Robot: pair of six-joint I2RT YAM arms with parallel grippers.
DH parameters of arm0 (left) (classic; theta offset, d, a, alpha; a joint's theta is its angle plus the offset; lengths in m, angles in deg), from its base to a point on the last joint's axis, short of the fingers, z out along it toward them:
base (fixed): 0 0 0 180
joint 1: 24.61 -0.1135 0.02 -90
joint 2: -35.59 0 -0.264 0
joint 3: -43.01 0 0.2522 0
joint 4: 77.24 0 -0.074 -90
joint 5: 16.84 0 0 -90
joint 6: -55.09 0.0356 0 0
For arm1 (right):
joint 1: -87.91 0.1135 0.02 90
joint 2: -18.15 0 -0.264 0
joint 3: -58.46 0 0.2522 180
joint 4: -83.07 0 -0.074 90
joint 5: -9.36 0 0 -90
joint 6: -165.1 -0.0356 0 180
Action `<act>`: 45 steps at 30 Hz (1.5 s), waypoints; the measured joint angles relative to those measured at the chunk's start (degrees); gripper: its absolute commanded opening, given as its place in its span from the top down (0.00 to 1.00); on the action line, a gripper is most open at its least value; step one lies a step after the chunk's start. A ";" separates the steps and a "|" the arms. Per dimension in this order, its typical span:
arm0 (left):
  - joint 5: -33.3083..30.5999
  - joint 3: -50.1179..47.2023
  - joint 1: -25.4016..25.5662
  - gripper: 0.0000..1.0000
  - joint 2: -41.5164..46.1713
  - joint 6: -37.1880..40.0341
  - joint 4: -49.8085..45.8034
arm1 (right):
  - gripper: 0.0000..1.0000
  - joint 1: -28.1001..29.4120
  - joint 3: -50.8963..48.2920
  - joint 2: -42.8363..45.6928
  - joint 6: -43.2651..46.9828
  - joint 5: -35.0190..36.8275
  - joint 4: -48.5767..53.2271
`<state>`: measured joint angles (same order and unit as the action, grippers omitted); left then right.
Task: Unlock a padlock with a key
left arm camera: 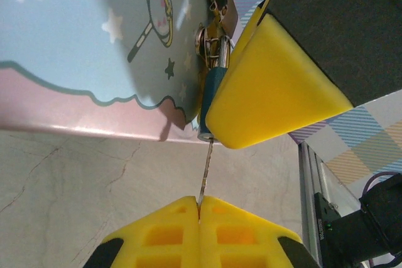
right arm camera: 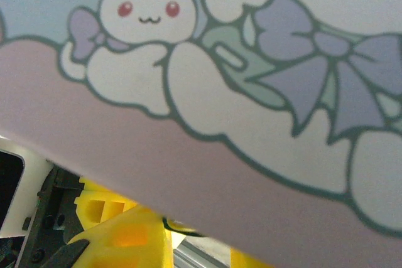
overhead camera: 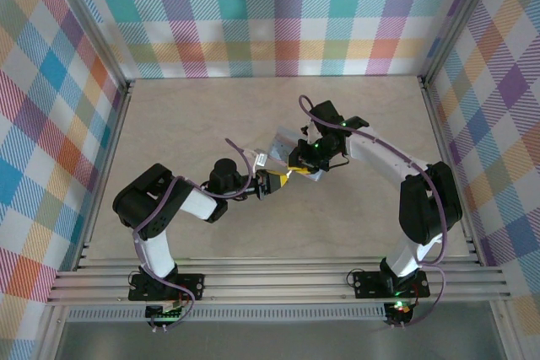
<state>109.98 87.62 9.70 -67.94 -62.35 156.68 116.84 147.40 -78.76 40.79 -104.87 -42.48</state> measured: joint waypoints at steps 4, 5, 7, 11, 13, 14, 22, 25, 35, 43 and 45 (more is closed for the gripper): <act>-0.02 0.00 0.00 1.00 0.20 -0.20 -0.07 | 1.00 0.00 -0.57 0.00 0.00 -0.50 -0.68; -0.02 0.00 0.00 1.00 0.20 -0.22 -0.07 | 1.00 0.00 -0.61 0.00 -0.02 -0.52 -0.79; -0.11 0.00 0.00 1.00 0.22 -0.22 -0.07 | 1.00 0.00 -0.63 0.00 -0.13 -0.55 -0.81; -0.46 0.00 0.00 1.00 0.28 -0.46 -0.09 | 1.00 0.00 -0.94 0.00 -0.70 -0.63 -1.51; -0.68 0.00 0.00 1.00 0.28 -0.94 -0.09 | 1.00 0.00 -1.03 0.00 -0.90 -0.87 -1.73; -0.79 0.00 0.00 1.00 0.28 -1.31 -0.04 | 1.00 0.00 -1.09 0.00 -0.98 -0.98 -1.88; -2.56 0.00 1.11 1.00 0.33 -2.80 -0.22 | 1.00 -0.13 -2.40 0.00 -2.27 -1.14 -4.04; -3.98 0.00 1.90 1.00 0.31 -2.86 -0.24 | 1.00 -0.37 -2.49 0.02 -2.82 -1.33 -4.24; -6.21 0.07 2.67 1.00 0.09 -2.75 -0.11 | 1.00 -0.74 -2.84 0.02 -3.04 -1.84 -4.70; -4.66 0.26 2.64 1.00 0.13 -3.50 -0.26 | 1.00 -0.92 -3.85 0.70 -2.73 -2.23 -4.96; -3.85 0.26 2.29 1.00 0.31 -4.31 -0.44 | 1.00 -0.92 -3.93 0.74 -2.47 -2.27 -4.94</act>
<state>106.13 87.89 11.99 -67.63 -66.66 156.24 115.92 143.47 -78.01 38.32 -107.14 -47.42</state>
